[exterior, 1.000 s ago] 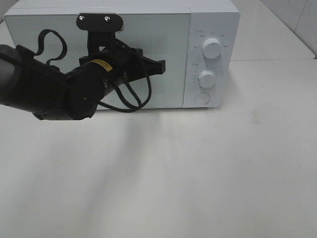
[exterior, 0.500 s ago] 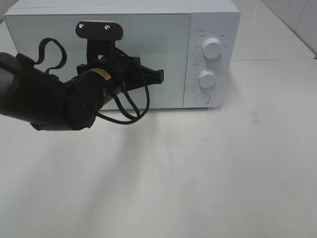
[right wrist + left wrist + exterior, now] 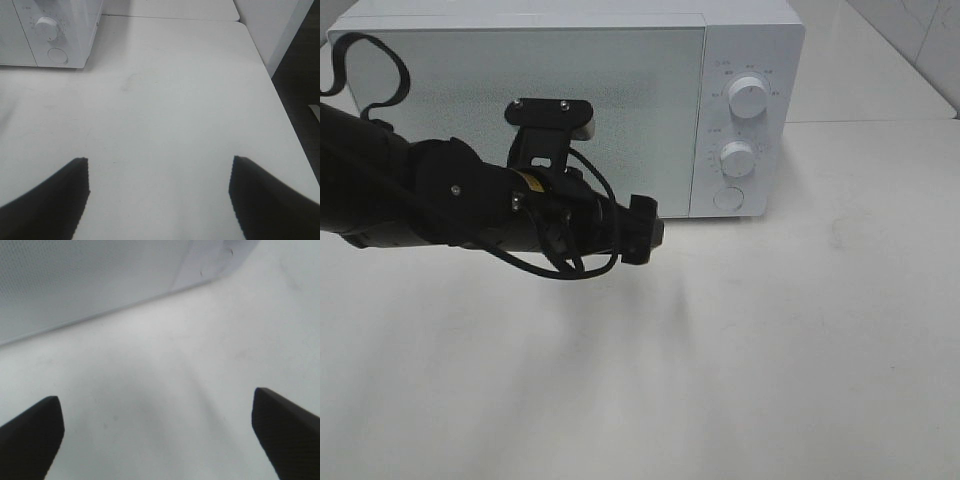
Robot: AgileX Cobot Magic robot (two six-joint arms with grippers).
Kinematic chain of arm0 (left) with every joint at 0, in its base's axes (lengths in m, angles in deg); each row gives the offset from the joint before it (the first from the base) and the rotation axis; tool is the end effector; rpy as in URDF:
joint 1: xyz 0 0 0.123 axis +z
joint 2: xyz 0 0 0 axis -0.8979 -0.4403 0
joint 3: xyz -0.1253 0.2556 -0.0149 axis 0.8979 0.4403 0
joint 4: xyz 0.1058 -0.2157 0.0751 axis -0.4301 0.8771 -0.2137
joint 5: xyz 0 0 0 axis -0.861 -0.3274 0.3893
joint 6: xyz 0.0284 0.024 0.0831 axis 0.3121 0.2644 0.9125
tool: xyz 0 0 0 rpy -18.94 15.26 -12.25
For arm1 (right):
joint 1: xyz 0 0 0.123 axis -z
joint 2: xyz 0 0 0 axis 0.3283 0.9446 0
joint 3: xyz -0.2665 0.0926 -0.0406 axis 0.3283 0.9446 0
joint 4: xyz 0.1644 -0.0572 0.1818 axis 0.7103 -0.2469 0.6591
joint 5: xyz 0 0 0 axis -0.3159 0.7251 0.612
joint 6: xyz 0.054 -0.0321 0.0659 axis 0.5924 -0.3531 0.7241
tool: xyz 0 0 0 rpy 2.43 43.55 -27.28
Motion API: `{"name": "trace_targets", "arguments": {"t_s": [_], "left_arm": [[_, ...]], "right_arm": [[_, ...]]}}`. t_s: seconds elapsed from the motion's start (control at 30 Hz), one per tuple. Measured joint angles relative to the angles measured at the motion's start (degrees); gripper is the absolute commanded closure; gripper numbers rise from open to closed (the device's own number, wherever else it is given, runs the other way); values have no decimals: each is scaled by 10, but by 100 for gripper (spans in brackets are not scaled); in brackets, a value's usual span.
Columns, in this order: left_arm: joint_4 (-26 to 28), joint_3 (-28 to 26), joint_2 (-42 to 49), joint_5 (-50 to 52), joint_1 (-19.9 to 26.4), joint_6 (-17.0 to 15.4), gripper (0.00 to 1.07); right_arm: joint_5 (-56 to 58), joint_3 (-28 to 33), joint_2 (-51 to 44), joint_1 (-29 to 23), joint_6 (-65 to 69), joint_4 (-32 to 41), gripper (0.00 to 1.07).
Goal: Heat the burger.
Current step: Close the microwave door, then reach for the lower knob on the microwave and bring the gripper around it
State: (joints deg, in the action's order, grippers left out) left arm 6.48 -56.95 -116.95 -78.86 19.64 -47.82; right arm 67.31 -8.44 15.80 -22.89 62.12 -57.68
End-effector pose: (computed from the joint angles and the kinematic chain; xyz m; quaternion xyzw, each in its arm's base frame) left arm 0.2664 -0.2533 0.1511 0.1848 0.8975 -0.1931 0.3508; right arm -0.0030 -0.0046 0.2823 -0.0113 0.8364 -0.0001 0.5481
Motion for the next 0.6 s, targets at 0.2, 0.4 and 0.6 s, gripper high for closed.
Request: {"name": "trace_targets", "arguments": {"t_s": [0.2, 0.4, 0.6], "left_arm": [[0, 0, 23, -147, 1, 0, 5], [0, 0, 58, -265, 29, -2, 5], [-5, 1, 112, -373, 97, -2, 5]], "right_arm": [[0, 0, 0, 0, 0, 0, 33], [0, 0, 0, 0, 0, 0, 33], [0, 0, 0, 0, 0, 0, 33]]}}
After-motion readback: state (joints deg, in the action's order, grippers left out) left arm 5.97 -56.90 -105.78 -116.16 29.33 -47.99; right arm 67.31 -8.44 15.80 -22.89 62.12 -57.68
